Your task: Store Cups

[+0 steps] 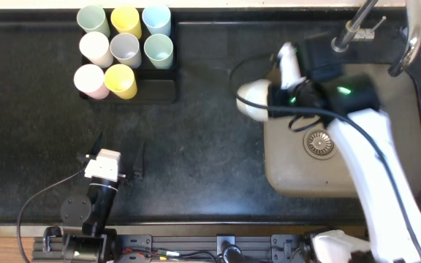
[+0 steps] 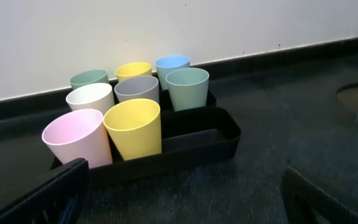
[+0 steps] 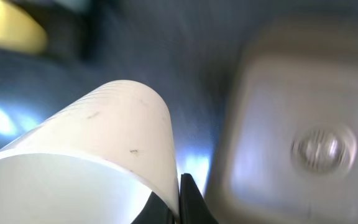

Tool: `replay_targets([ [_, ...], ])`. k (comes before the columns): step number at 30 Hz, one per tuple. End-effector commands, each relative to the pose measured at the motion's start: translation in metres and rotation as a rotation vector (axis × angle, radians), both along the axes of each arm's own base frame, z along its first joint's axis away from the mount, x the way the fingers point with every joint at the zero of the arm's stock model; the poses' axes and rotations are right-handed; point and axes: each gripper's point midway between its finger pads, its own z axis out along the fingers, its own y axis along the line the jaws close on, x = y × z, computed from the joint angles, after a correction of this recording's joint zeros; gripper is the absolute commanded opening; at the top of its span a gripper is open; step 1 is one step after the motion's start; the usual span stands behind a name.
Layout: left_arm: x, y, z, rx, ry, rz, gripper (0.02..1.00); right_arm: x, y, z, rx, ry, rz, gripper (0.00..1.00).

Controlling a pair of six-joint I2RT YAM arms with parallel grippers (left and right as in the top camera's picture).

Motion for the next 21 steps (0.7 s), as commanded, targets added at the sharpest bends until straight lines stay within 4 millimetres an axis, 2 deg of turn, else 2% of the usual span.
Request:
replay_targets([
  [1,-0.001,-0.001,0.000,0.016,-0.007,-0.009,1.000,0.006,0.040,0.074,0.089,-0.157,0.077,0.042],
  [3,-0.001,-0.001,0.000,0.016,-0.007,-0.009,0.998,0.009,0.057,0.082,0.100,-0.157,0.106,0.045],
  [5,-0.001,-0.001,0.000,0.016,-0.007,-0.009,1.000,0.016,0.083,0.087,0.113,-0.150,0.148,0.042],
  [8,-0.001,-0.001,0.000,0.016,-0.007,-0.009,1.000,0.026,0.113,0.085,0.108,-0.144,0.200,0.045],
  [9,-0.001,-0.001,0.000,0.016,-0.007,-0.009,1.000,0.032,0.133,0.080,0.104,-0.138,0.231,0.045],
  [10,-0.001,-0.001,0.000,0.016,-0.007,-0.009,1.000,0.038,0.150,0.072,0.103,-0.126,0.253,0.045],
  [12,-0.001,-0.001,0.000,0.016,-0.007,-0.009,1.000,0.045,0.165,0.059,0.096,-0.104,0.270,0.042],
  [14,-0.001,-0.001,0.000,0.016,-0.007,-0.009,1.000,0.051,0.180,0.039,0.080,-0.070,0.286,0.047],
  [15,-0.001,-0.001,0.000,0.016,-0.007,-0.009,1.000,0.054,0.191,0.021,0.065,-0.036,0.296,0.042],
  [18,-0.001,-0.001,0.000,0.016,-0.007,-0.009,1.000,0.064,0.203,-0.022,0.013,0.037,0.258,0.045],
  [21,-0.001,-0.001,0.000,0.016,-0.007,-0.009,1.000,0.070,0.213,-0.051,-0.004,0.082,0.250,0.042],
])
